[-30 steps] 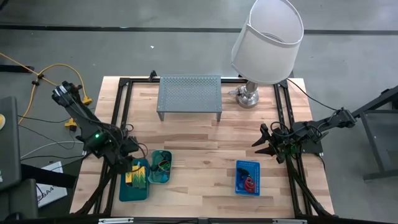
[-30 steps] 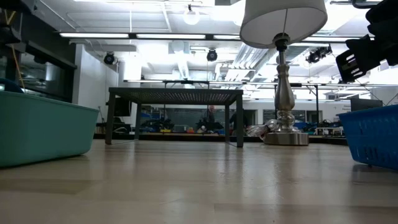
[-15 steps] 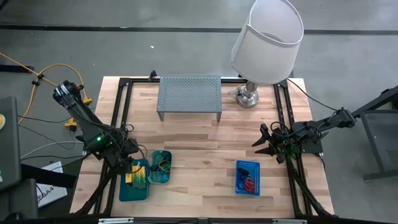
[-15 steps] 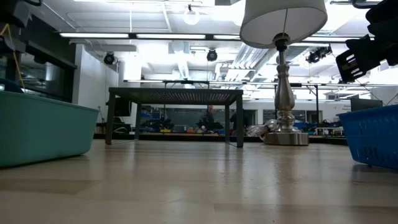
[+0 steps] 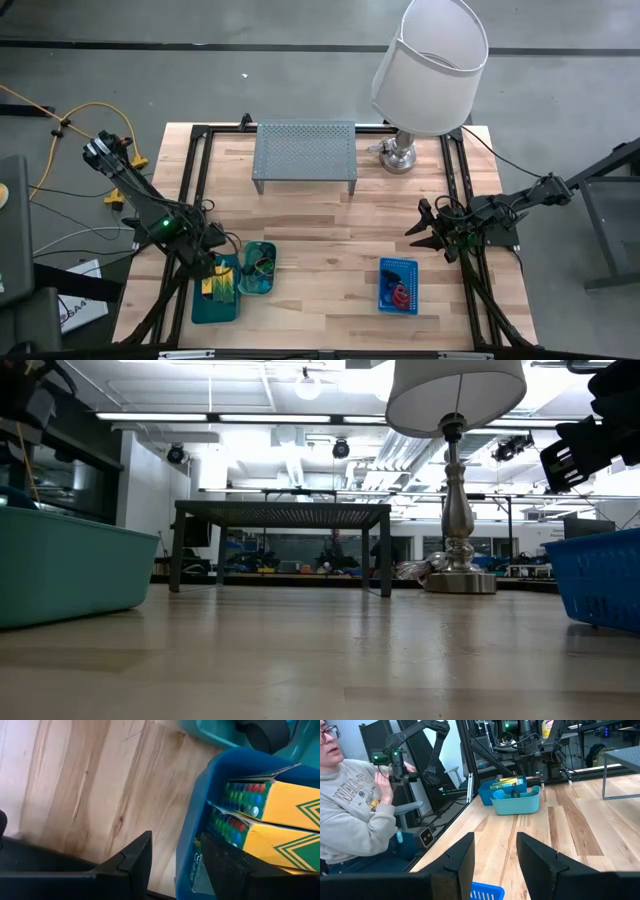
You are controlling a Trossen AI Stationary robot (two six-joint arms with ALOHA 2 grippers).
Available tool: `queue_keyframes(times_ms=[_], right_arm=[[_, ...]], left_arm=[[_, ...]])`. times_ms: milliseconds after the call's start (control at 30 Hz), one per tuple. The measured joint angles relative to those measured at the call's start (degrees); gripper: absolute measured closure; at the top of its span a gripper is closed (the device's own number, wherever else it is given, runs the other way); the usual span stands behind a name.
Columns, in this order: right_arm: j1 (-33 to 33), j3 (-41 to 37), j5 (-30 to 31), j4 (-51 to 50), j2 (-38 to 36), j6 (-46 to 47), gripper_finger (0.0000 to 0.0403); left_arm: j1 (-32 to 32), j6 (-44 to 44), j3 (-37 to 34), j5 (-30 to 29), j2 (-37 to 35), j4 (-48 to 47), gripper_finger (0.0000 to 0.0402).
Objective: Pick & Place Office Desk Supplies
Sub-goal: Put the light blue bin with box of crayons on the shelf
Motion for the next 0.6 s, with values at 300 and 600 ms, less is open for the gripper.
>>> queue_keyframes(times_ms=[300, 600], right_arm=[[0.0, 0.0, 0.0, 0.0, 0.0, 0.0, 0.0269], [0.0, 0.0, 0.0, 0.0, 0.0, 0.0, 0.0269]], left_arm=[[1.1, 7.0, 0.0, 1.3, 0.7, 1.2, 0.0240], [1.2, 13.6, 0.0, 1.4, 1.5, 2.4, 0.0240]])
